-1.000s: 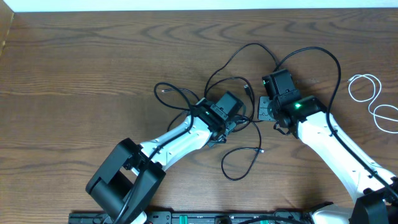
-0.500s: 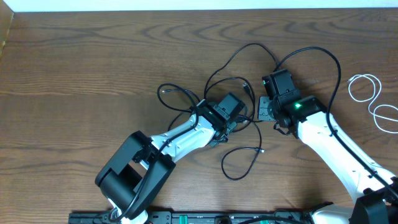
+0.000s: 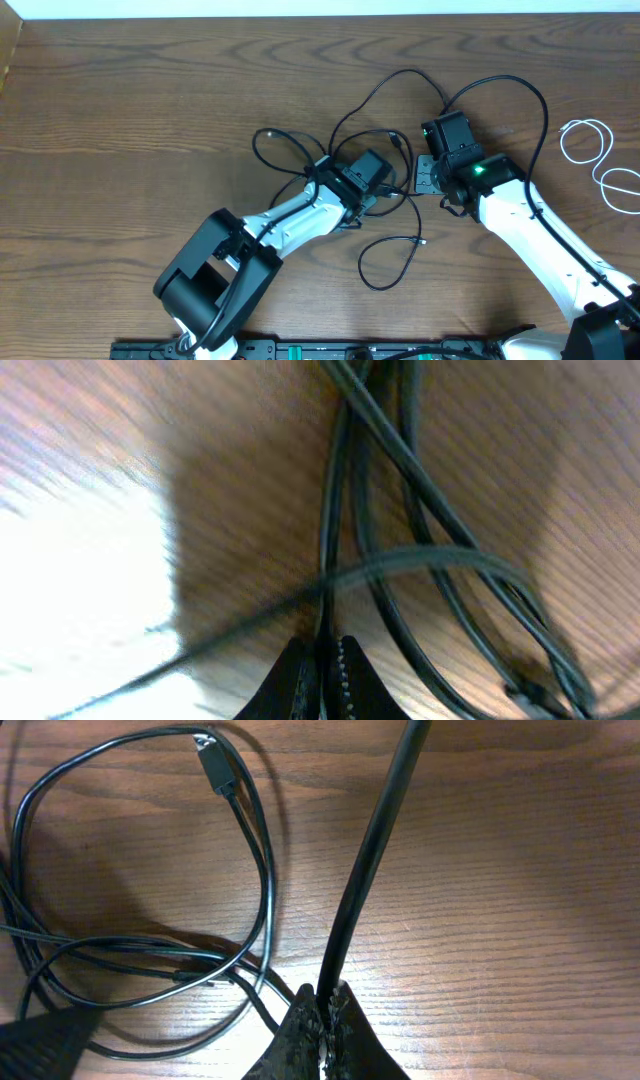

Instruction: Untangle cables

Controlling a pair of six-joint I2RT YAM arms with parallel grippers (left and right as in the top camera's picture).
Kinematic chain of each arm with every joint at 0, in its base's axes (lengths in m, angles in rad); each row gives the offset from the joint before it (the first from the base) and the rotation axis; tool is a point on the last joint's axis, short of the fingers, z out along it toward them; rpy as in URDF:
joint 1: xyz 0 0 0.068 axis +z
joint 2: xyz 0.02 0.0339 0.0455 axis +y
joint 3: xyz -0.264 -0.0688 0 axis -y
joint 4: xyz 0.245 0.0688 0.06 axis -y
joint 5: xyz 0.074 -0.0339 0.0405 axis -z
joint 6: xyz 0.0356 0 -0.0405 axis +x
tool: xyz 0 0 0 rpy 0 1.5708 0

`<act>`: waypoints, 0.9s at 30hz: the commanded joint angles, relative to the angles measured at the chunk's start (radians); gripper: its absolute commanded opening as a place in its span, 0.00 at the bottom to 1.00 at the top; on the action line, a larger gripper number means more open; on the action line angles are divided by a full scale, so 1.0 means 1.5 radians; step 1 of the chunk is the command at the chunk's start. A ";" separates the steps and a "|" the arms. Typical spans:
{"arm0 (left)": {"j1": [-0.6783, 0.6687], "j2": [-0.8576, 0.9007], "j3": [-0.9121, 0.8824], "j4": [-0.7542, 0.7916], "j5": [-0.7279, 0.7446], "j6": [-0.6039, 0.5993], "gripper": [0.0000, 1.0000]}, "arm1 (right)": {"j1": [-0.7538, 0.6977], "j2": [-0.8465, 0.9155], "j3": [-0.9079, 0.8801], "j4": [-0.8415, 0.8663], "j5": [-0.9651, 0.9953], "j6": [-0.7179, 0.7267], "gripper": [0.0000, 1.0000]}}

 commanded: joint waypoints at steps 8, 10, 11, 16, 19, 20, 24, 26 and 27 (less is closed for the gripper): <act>0.147 0.006 -0.010 -0.115 -0.022 0.261 0.08 | -0.001 0.002 0.008 0.000 0.012 -0.010 0.01; 0.174 0.004 -0.010 -0.137 -0.022 0.293 0.08 | -0.001 0.002 0.008 0.000 0.012 -0.010 0.01; 0.188 0.003 -0.010 -0.148 -0.022 0.301 0.08 | -0.001 0.002 0.008 0.000 0.012 -0.010 0.01; 0.290 0.003 -0.010 -0.193 -0.022 0.336 0.08 | -0.001 0.002 0.008 0.000 0.012 -0.010 0.01; 0.338 0.003 -0.010 -0.211 -0.022 0.338 0.08 | -0.001 0.002 0.008 0.000 0.012 -0.010 0.01; 0.353 0.003 -0.010 -0.218 -0.022 0.338 0.08 | -0.001 0.002 0.008 0.000 0.012 -0.010 0.01; 0.399 0.003 -0.011 -0.240 -0.022 0.356 0.08 | -0.001 0.002 0.008 0.000 0.012 -0.010 0.01; 0.414 0.003 -0.011 -0.246 -0.022 0.370 0.08 | -0.001 0.002 0.008 -0.001 0.012 -0.010 0.01; 0.420 0.003 -0.012 -0.248 -0.022 0.374 0.07 | -0.001 0.002 0.008 -0.001 0.012 -0.010 0.01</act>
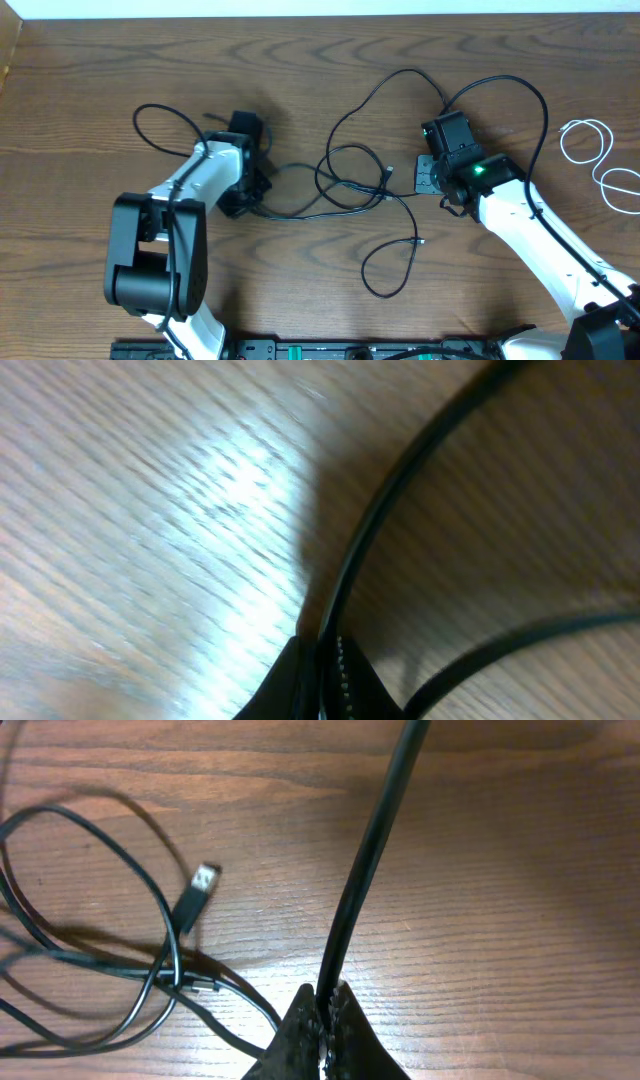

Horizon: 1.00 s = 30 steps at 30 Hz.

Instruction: Untangle cables

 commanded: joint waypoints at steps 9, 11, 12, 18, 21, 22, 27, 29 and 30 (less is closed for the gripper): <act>0.074 0.015 -0.018 -0.101 -0.050 0.036 0.12 | -0.001 0.002 0.008 -0.001 0.013 -0.010 0.01; 0.084 0.015 -0.018 -0.110 -0.050 0.036 0.13 | -0.001 0.002 0.008 -0.001 0.013 -0.010 0.01; 0.088 0.015 -0.018 -0.113 -0.046 0.036 0.13 | -0.001 0.002 0.008 -0.001 0.013 -0.010 0.01; 0.096 0.015 -0.004 -0.126 0.057 0.140 0.47 | -0.001 0.002 0.008 -0.001 0.013 -0.010 0.01; 0.096 0.015 0.041 -0.174 0.065 0.177 0.74 | -0.001 0.002 0.008 -0.001 0.013 -0.010 0.01; 0.096 0.015 0.065 -0.201 0.065 0.191 0.79 | -0.001 0.002 0.008 -0.001 0.013 -0.010 0.01; 0.096 0.014 0.173 -0.312 0.066 0.203 0.81 | -0.001 0.002 0.008 -0.001 0.013 -0.010 0.01; 0.094 0.014 0.193 -0.325 0.079 0.203 0.81 | -0.001 0.002 0.008 -0.001 0.013 -0.010 0.01; 0.092 0.014 0.194 -0.324 0.091 0.203 0.80 | -0.001 0.002 0.008 -0.001 0.013 -0.010 0.01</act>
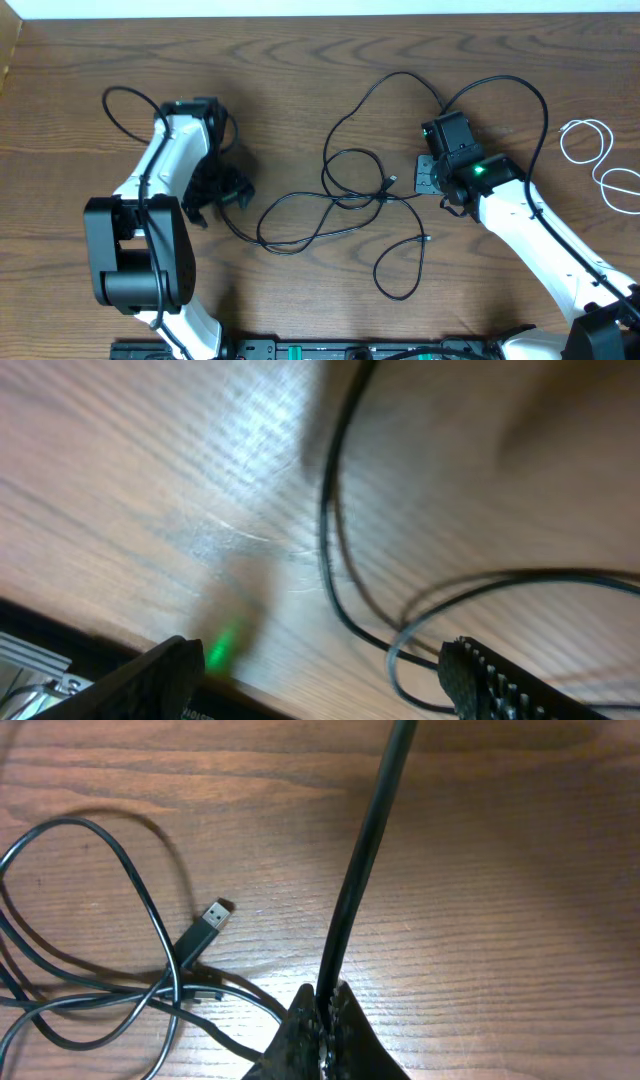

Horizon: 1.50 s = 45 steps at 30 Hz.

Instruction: Untangle cables

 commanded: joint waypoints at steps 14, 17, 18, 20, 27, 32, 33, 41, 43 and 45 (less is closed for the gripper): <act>-0.141 0.005 -0.015 0.097 0.055 0.002 0.72 | -0.001 0.002 0.008 -0.001 0.013 -0.010 0.01; -0.181 0.005 -0.015 0.123 0.055 0.002 0.55 | -0.001 0.002 0.008 -0.001 0.013 -0.010 0.01; -0.195 0.005 -0.015 0.131 0.055 0.002 0.47 | -0.001 0.002 0.008 -0.001 0.013 -0.010 0.01; -0.219 0.005 -0.015 0.142 0.055 -0.004 0.39 | -0.001 0.002 0.008 -0.001 0.013 -0.010 0.01; -0.280 0.005 -0.015 0.157 0.090 -0.080 0.08 | -0.001 0.002 0.008 -0.001 0.013 -0.010 0.01; -0.320 0.005 -0.015 0.195 0.140 -0.077 0.43 | -0.001 0.002 0.008 -0.001 0.013 -0.010 0.01; -0.329 0.005 -0.017 0.203 0.140 -0.070 0.47 | -0.001 0.002 0.008 -0.001 0.013 -0.010 0.01; -0.374 0.005 -0.051 0.269 0.140 -0.056 0.54 | -0.001 0.002 0.008 -0.001 0.013 -0.010 0.01; -0.380 0.005 -0.066 0.298 0.139 -0.056 0.54 | -0.001 0.002 0.008 -0.001 0.013 -0.010 0.01; -0.382 0.005 -0.084 0.331 0.140 -0.056 0.54 | -0.001 0.002 0.008 -0.001 0.013 -0.010 0.01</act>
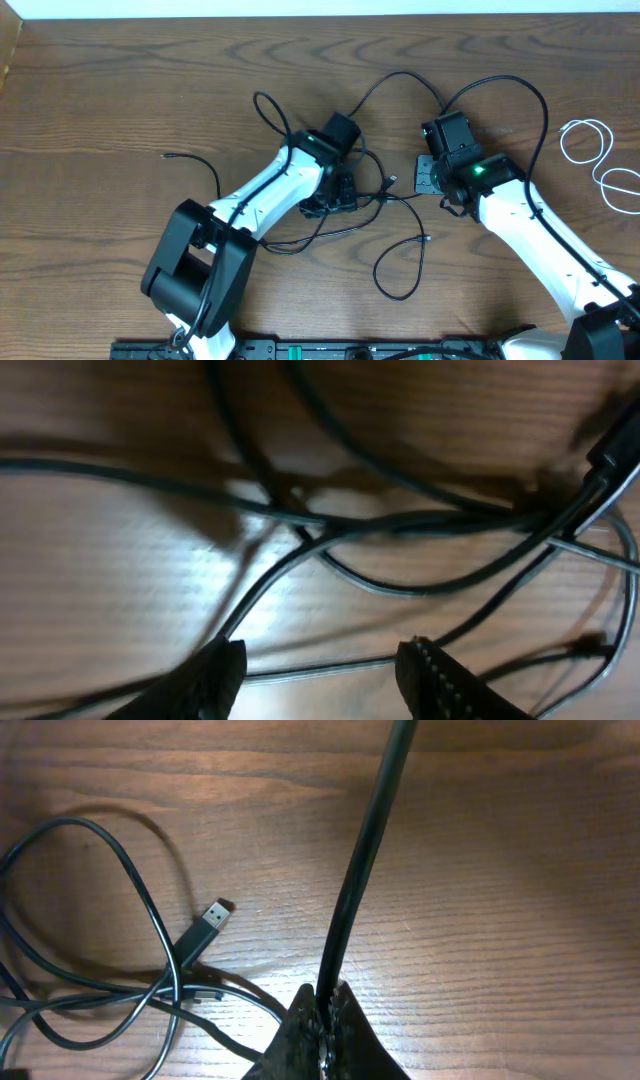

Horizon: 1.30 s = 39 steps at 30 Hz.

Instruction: Untangle cables

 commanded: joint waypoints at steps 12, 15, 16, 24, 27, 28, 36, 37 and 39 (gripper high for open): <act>-0.001 0.004 -0.113 0.115 -0.102 -0.022 0.08 | -0.001 0.002 0.008 -0.001 0.013 -0.009 0.01; 0.013 -0.006 -0.107 0.106 -0.102 -0.006 0.07 | -0.001 0.002 0.008 0.000 0.013 -0.009 0.01; 0.018 -0.012 -0.105 0.100 -0.102 0.001 0.07 | -0.001 0.002 0.008 0.000 0.013 -0.009 0.01; 0.095 -0.171 -0.088 0.052 -0.102 0.026 0.07 | -0.001 0.002 0.008 0.000 0.013 -0.009 0.01; 0.119 -0.241 -0.088 0.052 -0.103 0.026 0.07 | -0.001 0.002 0.008 0.000 0.013 -0.009 0.01; 0.128 -0.266 -0.088 0.053 -0.103 0.026 0.07 | -0.001 0.002 0.008 -0.001 0.013 -0.009 0.01; 0.203 -0.399 -0.088 0.052 -0.103 0.026 0.08 | -0.001 0.002 0.008 -0.001 0.013 -0.009 0.01; 0.214 -0.410 -0.088 0.052 -0.103 0.023 0.07 | -0.001 0.002 0.008 -0.001 0.013 -0.009 0.01; 0.235 -0.428 -0.088 0.047 -0.103 -0.003 0.07 | -0.001 0.002 0.008 -0.001 0.013 -0.010 0.01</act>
